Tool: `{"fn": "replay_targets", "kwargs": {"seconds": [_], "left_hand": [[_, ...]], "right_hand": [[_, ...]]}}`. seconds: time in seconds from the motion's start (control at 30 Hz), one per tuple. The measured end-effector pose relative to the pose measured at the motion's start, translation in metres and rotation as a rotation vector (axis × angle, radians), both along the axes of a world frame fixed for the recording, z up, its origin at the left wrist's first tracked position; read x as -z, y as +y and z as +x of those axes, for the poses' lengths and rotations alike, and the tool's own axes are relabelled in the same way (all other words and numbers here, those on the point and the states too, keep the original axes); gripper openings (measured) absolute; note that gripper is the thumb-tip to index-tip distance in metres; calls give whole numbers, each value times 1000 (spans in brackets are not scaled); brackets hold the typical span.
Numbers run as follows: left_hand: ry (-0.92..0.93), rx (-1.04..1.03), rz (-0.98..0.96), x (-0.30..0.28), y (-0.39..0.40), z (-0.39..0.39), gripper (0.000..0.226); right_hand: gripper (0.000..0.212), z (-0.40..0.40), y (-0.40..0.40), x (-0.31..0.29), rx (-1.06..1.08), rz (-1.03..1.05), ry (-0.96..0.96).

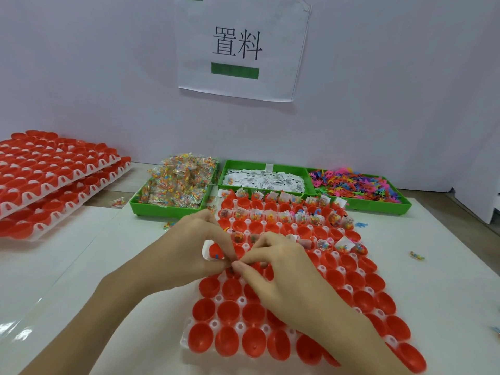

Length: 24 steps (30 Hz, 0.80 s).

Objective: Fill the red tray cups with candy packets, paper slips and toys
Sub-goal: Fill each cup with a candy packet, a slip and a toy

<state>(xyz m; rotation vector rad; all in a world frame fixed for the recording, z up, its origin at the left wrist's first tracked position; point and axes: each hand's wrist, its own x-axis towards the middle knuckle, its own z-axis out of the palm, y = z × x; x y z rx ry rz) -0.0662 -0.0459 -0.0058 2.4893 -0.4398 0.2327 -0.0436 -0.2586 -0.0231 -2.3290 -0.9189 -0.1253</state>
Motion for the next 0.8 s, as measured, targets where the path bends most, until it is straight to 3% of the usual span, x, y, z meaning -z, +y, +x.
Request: {"fn": "replay_targets", "kwargs": {"seconds": [0.3, 0.43, 0.6, 0.8], "left_hand": [[-65, 80, 47, 1, 0, 2, 15], [-87, 94, 60, 1, 0, 1, 19], [-109, 101, 61, 3, -4, 2, 19], [-223, 139, 84, 6, -6, 4, 21]], "right_hand": [[43, 0, 4, 2, 3, -45, 26], [37, 0, 6, 2, -14, -58, -2], [22, -1, 1, -3, -24, 138, 96], [26, 4, -9, -10, 22, 190, 111]]}}
